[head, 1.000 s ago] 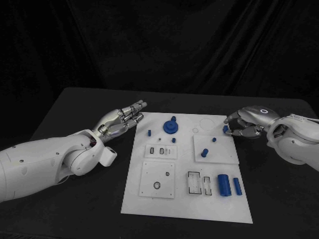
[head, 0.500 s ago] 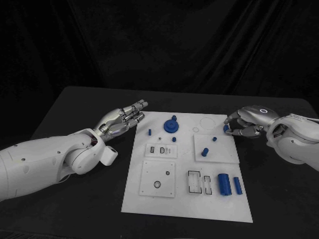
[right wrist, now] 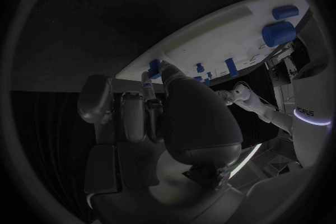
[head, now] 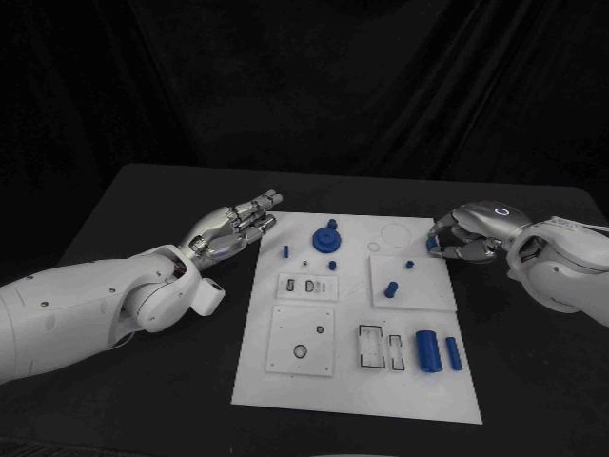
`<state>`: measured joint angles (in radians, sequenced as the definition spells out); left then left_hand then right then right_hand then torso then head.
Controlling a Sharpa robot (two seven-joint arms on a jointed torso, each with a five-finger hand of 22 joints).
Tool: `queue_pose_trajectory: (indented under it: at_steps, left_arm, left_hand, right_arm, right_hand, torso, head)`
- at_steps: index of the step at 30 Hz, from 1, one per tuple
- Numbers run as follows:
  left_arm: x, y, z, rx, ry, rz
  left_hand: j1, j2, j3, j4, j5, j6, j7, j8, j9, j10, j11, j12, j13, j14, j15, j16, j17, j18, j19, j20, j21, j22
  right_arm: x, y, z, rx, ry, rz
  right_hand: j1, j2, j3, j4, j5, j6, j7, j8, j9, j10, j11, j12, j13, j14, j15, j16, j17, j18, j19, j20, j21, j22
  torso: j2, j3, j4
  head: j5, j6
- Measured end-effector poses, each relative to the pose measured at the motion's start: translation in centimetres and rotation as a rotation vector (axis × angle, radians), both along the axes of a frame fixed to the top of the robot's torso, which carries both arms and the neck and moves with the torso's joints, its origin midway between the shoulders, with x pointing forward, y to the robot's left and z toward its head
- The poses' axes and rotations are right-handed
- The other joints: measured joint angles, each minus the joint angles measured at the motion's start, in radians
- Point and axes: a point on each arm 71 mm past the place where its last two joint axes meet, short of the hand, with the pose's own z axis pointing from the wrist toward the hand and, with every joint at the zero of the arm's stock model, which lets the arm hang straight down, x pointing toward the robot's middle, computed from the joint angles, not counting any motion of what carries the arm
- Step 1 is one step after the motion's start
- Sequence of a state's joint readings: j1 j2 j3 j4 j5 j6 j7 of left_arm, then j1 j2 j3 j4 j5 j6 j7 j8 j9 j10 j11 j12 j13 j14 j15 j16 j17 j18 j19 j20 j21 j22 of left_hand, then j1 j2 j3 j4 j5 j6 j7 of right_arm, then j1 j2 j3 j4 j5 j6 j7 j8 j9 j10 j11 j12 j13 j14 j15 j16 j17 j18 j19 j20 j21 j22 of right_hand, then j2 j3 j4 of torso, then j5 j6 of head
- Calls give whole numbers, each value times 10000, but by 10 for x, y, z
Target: Assemble the parts on the task board
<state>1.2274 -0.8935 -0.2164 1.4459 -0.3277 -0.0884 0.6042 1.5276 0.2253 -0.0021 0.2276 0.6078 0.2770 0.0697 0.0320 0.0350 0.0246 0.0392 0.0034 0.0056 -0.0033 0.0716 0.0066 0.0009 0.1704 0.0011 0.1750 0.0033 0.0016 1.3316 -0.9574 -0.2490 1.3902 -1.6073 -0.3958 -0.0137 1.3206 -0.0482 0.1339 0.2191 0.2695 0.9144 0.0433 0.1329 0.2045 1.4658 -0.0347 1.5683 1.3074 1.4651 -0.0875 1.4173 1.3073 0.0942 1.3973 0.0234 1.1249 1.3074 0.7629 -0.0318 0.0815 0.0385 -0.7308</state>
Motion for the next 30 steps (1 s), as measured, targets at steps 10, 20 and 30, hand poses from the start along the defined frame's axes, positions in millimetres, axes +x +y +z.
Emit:
queue_pose_trajectory:
  at_steps: [10,20,30]
  left_arm:
    - [0,0,-1,6,36,-16]
    - [0,1,-1,16,61,-9]
    - [-1,2,-1,29,82,7]
  left_hand:
    - [0,0,0,0,0,0,0,0,0,0,0,0,0,0,0,0,-1,-1,0,0,0,0]
    - [0,0,-1,0,0,0,0,0,0,0,0,0,0,0,-1,0,1,0,0,0,0,0]
    - [0,0,-1,0,0,0,0,0,0,0,0,0,0,38,36,0,4,-1,-36,36,0,0]
  right_arm:
    - [0,2,-3,26,2,28]
    - [-5,5,-1,373,-346,253]
    - [-23,42,20,1872,-737,1088]
  right_hand:
    - [101,101,124,-124,-42,573,-282,181,193,19,-180,0,0,20,-127,0,0,-1,40,-40,-23,-1]
    - [118,115,138,-141,-23,934,-332,280,278,15,-247,0,0,20,-198,0,0,-1,97,-119,-24,7]
    - [196,140,177,-208,366,1150,-171,269,351,30,-262,0,0,20,-197,0,0,-1,71,-144,-23,6]
  torso:
    - [-5,-1,-2]
    - [-2,0,-2]
    - [-5,-2,-14]
  head:
    - [27,-38]
    - [41,-5]
    - [165,-69]
